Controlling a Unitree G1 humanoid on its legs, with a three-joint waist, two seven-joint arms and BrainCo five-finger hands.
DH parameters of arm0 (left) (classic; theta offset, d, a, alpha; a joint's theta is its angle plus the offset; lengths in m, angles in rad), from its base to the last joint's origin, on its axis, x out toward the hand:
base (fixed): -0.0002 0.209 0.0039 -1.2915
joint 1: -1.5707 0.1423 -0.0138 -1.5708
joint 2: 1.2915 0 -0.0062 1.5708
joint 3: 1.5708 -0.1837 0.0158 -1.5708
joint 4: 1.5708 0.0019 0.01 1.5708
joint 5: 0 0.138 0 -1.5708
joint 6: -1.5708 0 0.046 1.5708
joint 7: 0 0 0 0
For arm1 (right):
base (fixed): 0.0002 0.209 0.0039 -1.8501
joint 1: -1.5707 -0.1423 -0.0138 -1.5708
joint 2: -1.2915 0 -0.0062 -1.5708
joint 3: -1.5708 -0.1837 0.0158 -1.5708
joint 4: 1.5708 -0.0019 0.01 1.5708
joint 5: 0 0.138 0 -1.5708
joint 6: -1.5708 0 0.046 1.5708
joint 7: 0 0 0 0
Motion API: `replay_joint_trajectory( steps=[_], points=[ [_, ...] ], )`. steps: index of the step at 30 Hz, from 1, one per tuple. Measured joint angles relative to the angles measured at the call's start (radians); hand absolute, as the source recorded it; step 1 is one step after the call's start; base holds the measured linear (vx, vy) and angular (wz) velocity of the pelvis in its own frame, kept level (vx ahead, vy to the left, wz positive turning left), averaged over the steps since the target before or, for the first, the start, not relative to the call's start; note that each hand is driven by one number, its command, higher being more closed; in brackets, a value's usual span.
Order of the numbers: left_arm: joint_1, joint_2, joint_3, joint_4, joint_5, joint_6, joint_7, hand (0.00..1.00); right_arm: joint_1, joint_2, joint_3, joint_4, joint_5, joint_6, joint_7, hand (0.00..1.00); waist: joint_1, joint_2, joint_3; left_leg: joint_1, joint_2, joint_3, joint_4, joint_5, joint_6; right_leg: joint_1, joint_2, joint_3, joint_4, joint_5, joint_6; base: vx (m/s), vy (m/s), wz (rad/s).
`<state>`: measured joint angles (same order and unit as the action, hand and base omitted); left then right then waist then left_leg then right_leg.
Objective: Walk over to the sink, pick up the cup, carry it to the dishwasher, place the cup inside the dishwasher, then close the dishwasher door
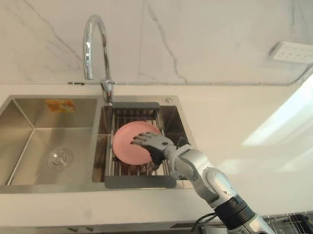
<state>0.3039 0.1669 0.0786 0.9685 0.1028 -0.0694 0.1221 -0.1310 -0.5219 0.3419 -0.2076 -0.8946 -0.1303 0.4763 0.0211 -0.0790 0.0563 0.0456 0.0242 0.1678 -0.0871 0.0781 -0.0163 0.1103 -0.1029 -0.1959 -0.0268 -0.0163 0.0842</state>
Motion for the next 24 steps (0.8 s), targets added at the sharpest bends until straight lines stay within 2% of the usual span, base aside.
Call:
replay_joint_trajectory(
  steps=[6, 12, 17, 24],
  points=[
    [-0.001, 0.011, 0.0, -0.016, 0.0, 0.006, -0.004, 0.0, -0.003, 0.002, 0.0, 0.082, -0.049, 0.01, -0.03, 0.0, 0.009, 0.01, 0.008, 0.002, -0.003, -0.005, 0.0, 0.0, 0.0, 0.013, -0.003, -0.009, -0.007, 0.005, 0.01, 0.02, -0.001, 0.03],
    [-0.003, 0.011, 0.0, -0.017, 0.0, 0.007, -0.004, 0.0, -0.039, 0.006, 0.0, 0.158, -0.097, 0.037, -0.075, 0.0, 0.009, 0.042, 0.031, 0.01, -0.006, -0.011, 0.0, 0.002, 0.003, 0.027, -0.005, -0.016, -0.011, 0.003, 0.015, 0.0, -0.002, 0.03],
    [-0.002, 0.011, -0.001, -0.022, 0.0, 0.007, -0.005, 0.0, -0.054, 0.051, 0.0, 0.231, -0.131, 0.049, -0.113, 0.0, 0.012, 0.034, 0.04, 0.007, -0.008, -0.025, 0.0, 0.001, 0.002, 0.029, -0.006, -0.033, -0.013, 0.001, 0.018, -0.01, -0.009, 0.08],
    [-0.002, 0.011, -0.002, -0.038, 0.0, 0.007, -0.005, 0.0, -0.062, 0.083, 0.001, 0.286, -0.175, 0.05, -0.174, 0.0, 0.013, 0.037, 0.046, 0.008, -0.014, -0.026, 0.0, -0.005, -0.003, 0.034, -0.014, -0.036, -0.013, -0.002, 0.021, 0.0, 0.001, 0.01]
  ],
)
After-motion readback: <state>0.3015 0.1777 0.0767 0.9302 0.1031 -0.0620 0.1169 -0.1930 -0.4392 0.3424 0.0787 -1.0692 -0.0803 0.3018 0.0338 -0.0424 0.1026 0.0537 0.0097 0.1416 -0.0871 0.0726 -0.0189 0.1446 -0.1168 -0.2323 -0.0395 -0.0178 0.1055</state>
